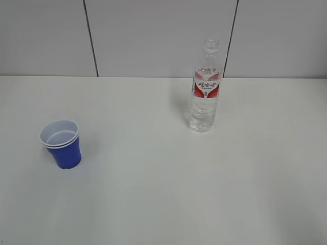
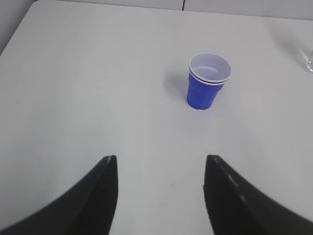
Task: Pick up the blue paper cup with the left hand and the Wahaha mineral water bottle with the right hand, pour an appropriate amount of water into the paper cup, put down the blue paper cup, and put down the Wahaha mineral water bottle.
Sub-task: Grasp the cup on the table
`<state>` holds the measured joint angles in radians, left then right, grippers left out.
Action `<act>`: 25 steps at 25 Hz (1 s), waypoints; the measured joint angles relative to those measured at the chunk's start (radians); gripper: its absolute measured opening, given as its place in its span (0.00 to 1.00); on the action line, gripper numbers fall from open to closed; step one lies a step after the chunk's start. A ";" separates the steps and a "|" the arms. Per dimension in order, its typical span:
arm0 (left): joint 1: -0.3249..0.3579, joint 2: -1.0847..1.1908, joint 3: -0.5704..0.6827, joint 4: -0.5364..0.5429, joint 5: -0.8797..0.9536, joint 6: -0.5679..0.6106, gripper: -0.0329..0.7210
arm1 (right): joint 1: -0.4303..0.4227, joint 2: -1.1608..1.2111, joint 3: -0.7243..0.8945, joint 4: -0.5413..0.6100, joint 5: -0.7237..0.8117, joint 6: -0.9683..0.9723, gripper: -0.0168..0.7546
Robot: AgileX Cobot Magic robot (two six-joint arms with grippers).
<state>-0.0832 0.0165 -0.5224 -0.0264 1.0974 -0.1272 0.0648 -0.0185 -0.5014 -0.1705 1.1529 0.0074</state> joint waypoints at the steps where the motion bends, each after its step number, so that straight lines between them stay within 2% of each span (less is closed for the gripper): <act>1: 0.000 0.000 -0.002 0.000 -0.004 0.000 0.61 | 0.000 0.000 0.000 0.000 0.000 0.000 0.78; 8: 0.000 0.027 -0.065 0.000 -0.130 0.002 0.61 | 0.000 0.000 0.000 0.000 -0.002 0.000 0.78; 12: 0.000 0.127 -0.068 -0.017 -0.301 0.060 0.68 | 0.000 0.000 0.000 0.000 -0.002 0.000 0.78; 18: 0.000 0.302 -0.068 -0.047 -0.482 0.071 0.72 | 0.000 0.000 0.000 0.000 -0.002 0.000 0.78; 25: -0.048 0.393 0.069 -0.062 -0.746 0.073 0.73 | 0.000 0.000 0.000 0.000 -0.002 0.000 0.78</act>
<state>-0.1311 0.4093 -0.4529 -0.0884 0.3512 -0.0544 0.0648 -0.0185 -0.5014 -0.1705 1.1513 0.0074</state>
